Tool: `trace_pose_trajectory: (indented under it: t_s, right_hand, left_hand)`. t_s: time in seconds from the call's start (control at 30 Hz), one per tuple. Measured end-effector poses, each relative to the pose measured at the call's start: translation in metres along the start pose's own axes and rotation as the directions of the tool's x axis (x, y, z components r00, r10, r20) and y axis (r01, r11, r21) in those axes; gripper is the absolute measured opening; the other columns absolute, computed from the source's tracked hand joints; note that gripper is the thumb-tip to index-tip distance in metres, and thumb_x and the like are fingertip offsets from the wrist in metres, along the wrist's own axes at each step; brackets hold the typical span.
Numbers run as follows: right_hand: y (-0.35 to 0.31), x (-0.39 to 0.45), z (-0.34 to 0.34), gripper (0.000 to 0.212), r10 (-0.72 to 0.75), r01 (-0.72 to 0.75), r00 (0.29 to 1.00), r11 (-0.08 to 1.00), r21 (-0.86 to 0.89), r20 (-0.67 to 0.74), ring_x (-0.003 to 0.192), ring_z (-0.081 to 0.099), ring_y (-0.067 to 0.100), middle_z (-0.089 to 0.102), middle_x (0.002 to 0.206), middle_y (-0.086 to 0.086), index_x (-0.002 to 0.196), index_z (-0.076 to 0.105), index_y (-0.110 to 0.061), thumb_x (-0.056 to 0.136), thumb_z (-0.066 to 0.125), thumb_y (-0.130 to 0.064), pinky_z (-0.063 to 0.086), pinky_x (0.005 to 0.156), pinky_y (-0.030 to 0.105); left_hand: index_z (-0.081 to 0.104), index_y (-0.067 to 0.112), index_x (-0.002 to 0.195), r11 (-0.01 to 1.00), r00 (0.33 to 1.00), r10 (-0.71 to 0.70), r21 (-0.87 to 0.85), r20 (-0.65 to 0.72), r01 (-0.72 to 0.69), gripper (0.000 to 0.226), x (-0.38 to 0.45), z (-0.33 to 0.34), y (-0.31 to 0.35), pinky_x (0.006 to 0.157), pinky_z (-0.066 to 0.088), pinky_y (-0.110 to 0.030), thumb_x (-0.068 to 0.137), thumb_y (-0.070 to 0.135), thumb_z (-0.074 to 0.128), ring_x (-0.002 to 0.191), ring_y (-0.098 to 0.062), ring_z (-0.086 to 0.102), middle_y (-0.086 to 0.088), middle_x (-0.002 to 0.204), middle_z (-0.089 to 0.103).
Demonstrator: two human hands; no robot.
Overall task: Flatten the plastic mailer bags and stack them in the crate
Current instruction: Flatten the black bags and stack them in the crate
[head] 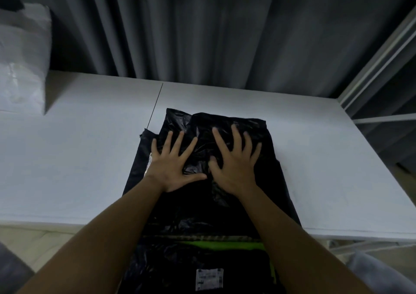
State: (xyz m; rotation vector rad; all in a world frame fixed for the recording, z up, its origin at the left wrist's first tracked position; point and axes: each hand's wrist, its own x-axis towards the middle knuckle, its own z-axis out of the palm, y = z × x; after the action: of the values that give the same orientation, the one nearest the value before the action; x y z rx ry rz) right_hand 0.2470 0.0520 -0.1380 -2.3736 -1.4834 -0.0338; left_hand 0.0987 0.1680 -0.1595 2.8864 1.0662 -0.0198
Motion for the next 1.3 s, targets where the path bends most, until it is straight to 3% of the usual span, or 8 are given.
trace_pose_trajectory:
  t_s: [0.13,0.33,0.57,0.67,0.73,0.87,1.0,1.3]
  right_hand:
    - [-0.004,0.028,0.013,0.073,0.051,-0.037,0.987,0.995,-0.094,0.153,0.14,-0.028,0.042,-0.025,0.157,0.0,0.145,-0.008,-0.054,0.083,0.021,-0.081,-0.02,0.104,0.066]
    - [-0.001,0.029,0.024,0.074,0.121,-0.106,0.949,0.992,-0.067,0.29,0.14,-0.026,0.041,-0.02,0.159,0.002,0.144,-0.006,-0.057,0.08,0.02,-0.084,-0.021,0.105,0.066]
    - [-0.002,0.03,0.025,0.074,0.14,-0.122,0.946,0.989,-0.082,0.293,0.142,-0.024,0.039,-0.013,0.161,0.003,0.145,0.002,-0.056,0.079,0.02,-0.084,-0.018,0.107,0.066]
    - [-0.001,0.03,0.025,0.074,0.138,-0.111,0.945,0.988,-0.109,0.296,0.142,-0.023,0.04,-0.013,0.161,0.004,0.146,0.0,-0.055,0.08,0.018,-0.084,-0.017,0.107,0.066]
    - [-0.001,0.029,0.027,0.072,0.133,-0.101,0.945,0.988,-0.12,0.298,0.142,-0.023,0.04,-0.013,0.161,0.004,0.146,-0.001,-0.054,0.081,0.015,-0.082,-0.016,0.107,0.067]
    - [0.0,0.028,0.029,0.065,0.13,-0.105,0.952,0.989,-0.104,0.276,0.142,-0.022,0.04,-0.011,0.161,0.004,0.147,0.001,-0.053,0.086,0.011,-0.076,-0.016,0.107,0.067]
    - [-0.002,0.029,0.028,0.062,0.124,-0.1,0.95,0.99,-0.096,0.288,0.142,-0.024,0.039,-0.012,0.161,0.004,0.147,-0.001,-0.053,0.089,0.011,-0.072,-0.017,0.108,0.066]
    - [0.015,0.056,0.01,0.088,0.014,0.06,0.94,0.977,-0.205,0.342,0.14,-0.03,0.038,-0.021,0.159,0.001,0.145,-0.006,-0.055,0.069,0.018,-0.093,-0.02,0.104,0.067]
  left_hand:
    - [-0.025,0.043,0.143,1.0,1.0,-0.007,-0.004,-0.005,0.007,0.106,-0.001,0.001,0.001,0.111,-0.008,-0.064,0.054,0.096,-0.004,0.143,-0.029,-0.024,-0.003,0.158,-0.023]
    - [-0.022,0.044,0.145,1.0,1.0,-0.022,0.004,0.012,0.021,0.105,-0.001,0.002,0.0,0.111,-0.006,-0.064,0.055,0.095,-0.004,0.144,-0.03,-0.022,-0.003,0.158,-0.022]
    - [-0.017,0.044,0.147,0.999,0.996,-0.029,0.027,0.086,0.027,0.106,0.001,-0.004,0.0,0.112,-0.006,-0.063,0.055,0.095,-0.002,0.146,-0.03,-0.012,-0.003,0.16,-0.012]
    - [-0.011,0.043,0.148,0.999,0.991,-0.041,-0.01,0.129,0.043,0.106,0.009,-0.018,0.001,0.111,-0.015,-0.061,0.055,0.092,-0.006,0.147,-0.029,-0.011,-0.003,0.161,-0.008]
    - [-0.01,0.043,0.149,0.999,0.995,-0.024,-0.028,0.093,0.027,0.095,0.02,-0.028,0.001,0.109,-0.02,-0.06,0.067,0.09,-0.004,0.146,-0.026,-0.017,-0.001,0.16,-0.013]
    - [-0.007,0.042,0.149,1.0,0.995,-0.016,-0.001,0.097,0.016,0.067,0.045,-0.033,0.0,0.112,-0.016,-0.059,0.089,0.07,0.005,0.144,-0.027,-0.022,0.004,0.159,-0.016]
    - [-0.008,0.042,0.149,0.988,0.971,-0.147,-0.01,0.187,0.151,0.076,0.046,-0.017,-0.006,0.114,-0.005,-0.06,0.083,0.077,0.004,0.146,-0.032,-0.013,0.002,0.16,-0.014]
    - [-0.012,0.043,0.148,0.988,0.984,-0.15,0.046,0.093,0.146,0.073,0.045,-0.004,-0.004,0.112,-0.003,-0.064,0.083,0.075,0.002,0.144,-0.037,-0.017,-0.006,0.159,-0.017]
